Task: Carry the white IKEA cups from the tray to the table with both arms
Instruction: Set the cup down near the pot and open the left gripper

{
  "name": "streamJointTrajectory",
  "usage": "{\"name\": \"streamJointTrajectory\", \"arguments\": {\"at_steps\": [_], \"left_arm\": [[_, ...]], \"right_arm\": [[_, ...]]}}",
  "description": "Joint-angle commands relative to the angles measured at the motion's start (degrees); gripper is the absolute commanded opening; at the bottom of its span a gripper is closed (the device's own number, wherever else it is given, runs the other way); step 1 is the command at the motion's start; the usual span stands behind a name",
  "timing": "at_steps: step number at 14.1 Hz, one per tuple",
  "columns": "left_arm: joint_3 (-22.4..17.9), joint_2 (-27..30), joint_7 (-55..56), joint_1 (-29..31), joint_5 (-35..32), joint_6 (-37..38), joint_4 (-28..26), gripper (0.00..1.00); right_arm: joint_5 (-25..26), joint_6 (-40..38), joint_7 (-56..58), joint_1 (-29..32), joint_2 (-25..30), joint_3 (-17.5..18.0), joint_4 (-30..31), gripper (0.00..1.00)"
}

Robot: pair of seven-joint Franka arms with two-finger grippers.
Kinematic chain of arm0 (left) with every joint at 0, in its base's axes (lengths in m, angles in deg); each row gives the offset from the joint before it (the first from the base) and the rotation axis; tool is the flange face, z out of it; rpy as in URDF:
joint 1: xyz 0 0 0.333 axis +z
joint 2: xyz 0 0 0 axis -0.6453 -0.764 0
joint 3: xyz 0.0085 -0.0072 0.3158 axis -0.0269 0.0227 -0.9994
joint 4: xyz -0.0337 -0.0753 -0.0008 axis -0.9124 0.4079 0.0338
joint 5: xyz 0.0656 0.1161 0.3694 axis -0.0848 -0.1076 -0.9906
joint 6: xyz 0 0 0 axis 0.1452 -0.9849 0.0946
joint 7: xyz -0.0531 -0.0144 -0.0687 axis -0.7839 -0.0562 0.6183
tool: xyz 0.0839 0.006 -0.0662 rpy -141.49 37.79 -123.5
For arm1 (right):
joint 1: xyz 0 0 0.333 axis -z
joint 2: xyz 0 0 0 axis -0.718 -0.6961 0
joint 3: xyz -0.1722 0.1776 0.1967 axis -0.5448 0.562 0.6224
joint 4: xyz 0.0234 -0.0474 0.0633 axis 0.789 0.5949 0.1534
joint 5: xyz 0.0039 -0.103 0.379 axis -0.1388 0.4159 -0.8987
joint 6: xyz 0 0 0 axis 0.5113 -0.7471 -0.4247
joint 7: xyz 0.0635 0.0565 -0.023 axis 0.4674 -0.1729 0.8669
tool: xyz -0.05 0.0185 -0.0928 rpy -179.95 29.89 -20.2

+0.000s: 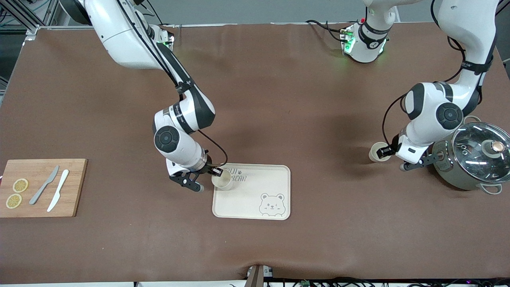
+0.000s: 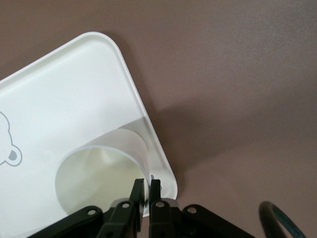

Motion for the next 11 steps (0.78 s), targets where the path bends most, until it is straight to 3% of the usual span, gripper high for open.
{"name": "streamJointTrajectory", "arguments": {"at_steps": [1,6,11], "left_arm": [[0.3,-0.2,-1.5,0.2,1.3,4.9,8.4,1.0],[0.1,-4.5,-0.9,-0.8,0.5,14.3,23.5,1.0],[-0.5,-5.0,-1.3,0.2,0.3,23.2,29.6,1.0]], "right_arm": [[-0.8,-0.1,-0.8,-0.5,-0.9,-0.3,-1.7,0.0],[-0.9,-1.2,-0.4,0.1,-0.1,-0.4,-4.0,0.0],[-0.2,-15.4,1.1,5.1,1.6,-0.6,-9.1,0.0]]}}
